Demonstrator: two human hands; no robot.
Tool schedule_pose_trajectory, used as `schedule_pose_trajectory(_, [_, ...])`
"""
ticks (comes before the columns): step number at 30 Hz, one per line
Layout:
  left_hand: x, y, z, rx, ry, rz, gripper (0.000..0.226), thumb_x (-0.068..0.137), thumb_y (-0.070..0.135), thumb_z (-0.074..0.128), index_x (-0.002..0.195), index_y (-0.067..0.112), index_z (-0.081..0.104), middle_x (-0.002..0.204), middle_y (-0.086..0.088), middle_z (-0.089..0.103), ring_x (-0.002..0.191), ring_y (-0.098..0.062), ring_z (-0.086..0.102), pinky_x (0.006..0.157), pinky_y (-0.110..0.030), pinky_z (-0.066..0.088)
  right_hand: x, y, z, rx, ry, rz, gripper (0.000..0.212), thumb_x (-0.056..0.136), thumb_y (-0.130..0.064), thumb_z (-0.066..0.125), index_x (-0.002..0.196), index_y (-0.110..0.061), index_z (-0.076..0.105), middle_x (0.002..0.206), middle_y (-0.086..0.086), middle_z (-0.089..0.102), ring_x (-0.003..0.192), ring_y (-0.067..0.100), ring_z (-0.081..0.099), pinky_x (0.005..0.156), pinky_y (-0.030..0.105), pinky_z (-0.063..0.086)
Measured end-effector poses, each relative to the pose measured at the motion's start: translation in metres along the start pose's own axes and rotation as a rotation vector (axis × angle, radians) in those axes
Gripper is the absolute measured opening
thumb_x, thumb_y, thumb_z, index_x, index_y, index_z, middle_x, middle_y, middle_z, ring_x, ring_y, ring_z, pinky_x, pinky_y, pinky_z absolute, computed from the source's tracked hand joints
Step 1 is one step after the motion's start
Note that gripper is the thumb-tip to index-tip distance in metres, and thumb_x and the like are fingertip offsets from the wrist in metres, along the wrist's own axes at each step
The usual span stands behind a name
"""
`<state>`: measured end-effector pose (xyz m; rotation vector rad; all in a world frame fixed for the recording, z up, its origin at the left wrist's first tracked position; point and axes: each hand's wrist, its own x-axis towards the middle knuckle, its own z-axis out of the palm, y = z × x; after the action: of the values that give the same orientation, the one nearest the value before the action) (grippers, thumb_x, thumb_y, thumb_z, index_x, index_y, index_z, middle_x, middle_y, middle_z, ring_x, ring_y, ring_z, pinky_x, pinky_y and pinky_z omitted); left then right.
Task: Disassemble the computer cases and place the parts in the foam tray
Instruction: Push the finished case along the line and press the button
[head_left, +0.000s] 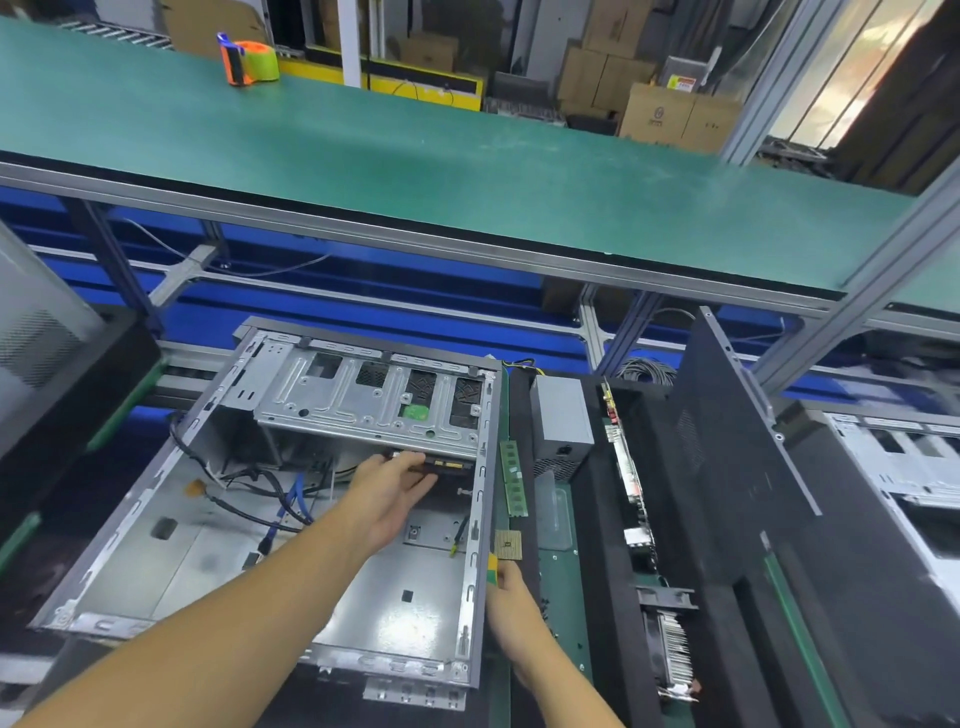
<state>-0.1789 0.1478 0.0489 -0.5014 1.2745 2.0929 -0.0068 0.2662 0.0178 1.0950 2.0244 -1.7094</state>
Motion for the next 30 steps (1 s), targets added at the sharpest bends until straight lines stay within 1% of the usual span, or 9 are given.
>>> schedule_pose_trajectory(3, [0.0,0.004,-0.002,0.075,0.003,-0.029,0.02,0.09,-0.006,0.057,0.107,0.001,0.05,0.098,-0.019,0.057,0.092,-0.027,0.062,0.087,-0.041,0.054,0.002,-0.006,-0.006,-0.008,0.011,-0.027,0.026,0.101,-0.01,0.042,0.122,-0.022,0.049,0.123,0.011,0.065,0.096,0.007,0.064,0.077,0.023,0.055])
schedule_pose_trajectory(6, [-0.011,0.006,-0.012,0.14,-0.059,-0.165,0.018,0.07,-0.007,0.052,0.081,0.006,0.048,0.086,-0.015,0.059,0.078,-0.029,0.061,0.083,-0.043,0.055,0.009,-0.019,-0.013,-0.006,0.068,-0.096,0.023,0.1,-0.006,0.039,0.119,-0.015,0.049,0.097,0.006,0.063,0.064,-0.006,0.059,0.053,0.004,0.044])
schedule_pose_trajectory(8, [-0.021,0.007,-0.021,0.184,-0.119,-0.25,0.029,0.061,-0.001,0.056,0.09,0.005,0.056,0.092,-0.019,0.068,0.078,-0.035,0.067,0.073,-0.042,0.057,0.013,-0.03,-0.018,-0.001,0.099,-0.14,0.019,0.1,-0.009,0.042,0.115,-0.017,0.049,0.089,0.0,0.057,0.062,-0.002,0.055,0.051,0.012,0.041])
schedule_pose_trajectory(11, [-0.027,0.01,-0.032,0.302,-0.158,-0.283,0.032,0.078,0.01,0.069,0.109,0.005,0.064,0.098,-0.02,0.074,0.081,-0.033,0.074,0.065,-0.042,0.06,0.015,-0.049,-0.023,0.04,0.131,-0.2,0.014,0.096,-0.01,0.045,0.108,-0.016,0.05,0.088,0.001,0.055,0.073,0.013,0.054,0.063,0.026,0.04])
schedule_pose_trajectory(15, [-0.031,0.026,-0.052,0.537,-0.299,-0.364,0.05,0.079,0.008,0.074,0.124,0.0,0.053,0.114,-0.024,0.07,0.103,-0.035,0.071,0.08,-0.043,0.059,0.012,-0.069,-0.027,0.106,0.156,-0.261,0.014,0.093,-0.007,0.046,0.098,-0.019,0.051,0.087,0.006,0.058,0.071,0.016,0.058,0.068,0.032,0.046])
schedule_pose_trajectory(20, [-0.047,0.073,-0.079,0.747,-0.477,-0.339,0.062,0.07,0.008,0.086,0.124,-0.001,0.055,0.114,-0.02,0.07,0.101,-0.031,0.069,0.085,-0.039,0.057,0.004,-0.077,-0.029,0.091,0.148,-0.38,0.006,0.094,-0.013,0.049,0.095,-0.02,0.051,0.08,0.002,0.055,0.069,0.017,0.053,0.065,0.034,0.046])
schedule_pose_trajectory(23, [-0.063,0.101,-0.07,0.775,-0.556,-0.263,0.052,0.062,0.014,0.091,0.109,0.007,0.071,0.111,-0.02,0.07,0.099,-0.03,0.069,0.087,-0.04,0.056,-0.007,-0.086,-0.031,0.088,0.11,-0.471,0.003,0.089,-0.016,0.054,0.088,-0.019,0.052,0.066,0.002,0.052,0.058,0.016,0.05,0.054,0.031,0.049])
schedule_pose_trajectory(27, [-0.08,0.112,-0.033,0.704,-0.503,-0.078,0.067,0.044,0.027,0.1,0.101,0.007,0.071,0.108,-0.02,0.071,0.095,-0.029,0.069,0.09,-0.042,0.051,-0.027,-0.103,-0.04,0.21,0.029,-0.516,0.033,0.083,-0.052,0.063,0.089,-0.02,0.063,0.062,0.008,0.059,0.045,0.018,0.052,0.047,0.03,0.048])
schedule_pose_trajectory(30, [-0.086,0.095,0.016,0.646,-0.515,-0.036,0.058,0.059,0.021,0.094,0.108,0.009,0.065,0.105,-0.014,0.074,0.089,-0.023,0.073,0.078,-0.04,0.057,-0.039,-0.11,-0.055,0.289,0.031,-0.527,0.034,0.078,-0.061,0.068,0.09,-0.029,0.067,0.069,-0.001,0.065,0.045,0.017,0.052,0.043,0.028,0.046])
